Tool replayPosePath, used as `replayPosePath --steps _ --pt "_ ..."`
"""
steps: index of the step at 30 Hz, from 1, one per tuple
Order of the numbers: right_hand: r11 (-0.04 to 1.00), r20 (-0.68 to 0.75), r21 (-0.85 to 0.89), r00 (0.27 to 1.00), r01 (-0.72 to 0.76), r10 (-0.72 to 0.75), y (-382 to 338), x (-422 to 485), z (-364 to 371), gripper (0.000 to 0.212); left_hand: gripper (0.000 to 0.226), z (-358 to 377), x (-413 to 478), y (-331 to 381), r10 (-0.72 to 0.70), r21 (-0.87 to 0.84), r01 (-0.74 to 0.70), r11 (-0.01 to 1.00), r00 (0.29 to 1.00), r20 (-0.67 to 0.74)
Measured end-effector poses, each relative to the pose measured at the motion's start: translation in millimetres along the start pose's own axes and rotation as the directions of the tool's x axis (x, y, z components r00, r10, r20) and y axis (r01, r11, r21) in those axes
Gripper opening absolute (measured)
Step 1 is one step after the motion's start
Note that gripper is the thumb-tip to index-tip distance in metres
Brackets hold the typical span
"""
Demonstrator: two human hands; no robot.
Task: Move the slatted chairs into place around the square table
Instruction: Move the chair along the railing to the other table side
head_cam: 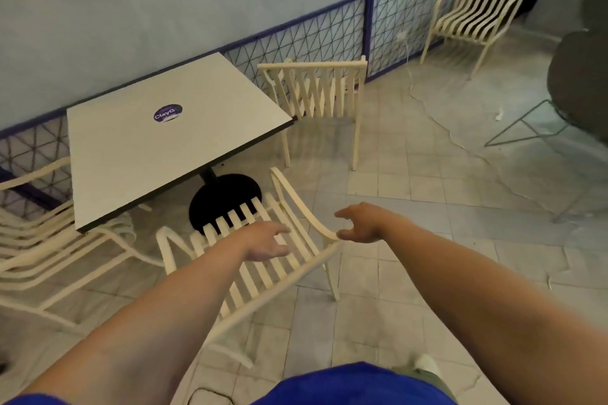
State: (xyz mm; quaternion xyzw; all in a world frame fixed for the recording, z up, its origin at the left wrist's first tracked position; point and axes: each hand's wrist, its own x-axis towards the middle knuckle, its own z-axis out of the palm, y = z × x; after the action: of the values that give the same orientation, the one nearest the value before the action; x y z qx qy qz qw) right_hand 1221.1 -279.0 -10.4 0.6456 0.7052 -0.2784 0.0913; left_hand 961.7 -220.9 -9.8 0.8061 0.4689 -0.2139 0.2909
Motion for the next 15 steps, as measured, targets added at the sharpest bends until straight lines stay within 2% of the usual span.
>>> replayPosePath --steps 7,15 --pt "0.997 -0.040 0.053 0.997 -0.063 0.065 129 -44 -9 0.066 0.066 -2 53 127 0.021 0.090 -0.020 0.996 1.000 -0.008" --pt "0.988 -0.035 0.075 0.990 -0.133 0.135 270 -82 -36 0.067 0.065 -12 107 254 0.033 0.049 -0.033 0.998 0.999 -0.009"
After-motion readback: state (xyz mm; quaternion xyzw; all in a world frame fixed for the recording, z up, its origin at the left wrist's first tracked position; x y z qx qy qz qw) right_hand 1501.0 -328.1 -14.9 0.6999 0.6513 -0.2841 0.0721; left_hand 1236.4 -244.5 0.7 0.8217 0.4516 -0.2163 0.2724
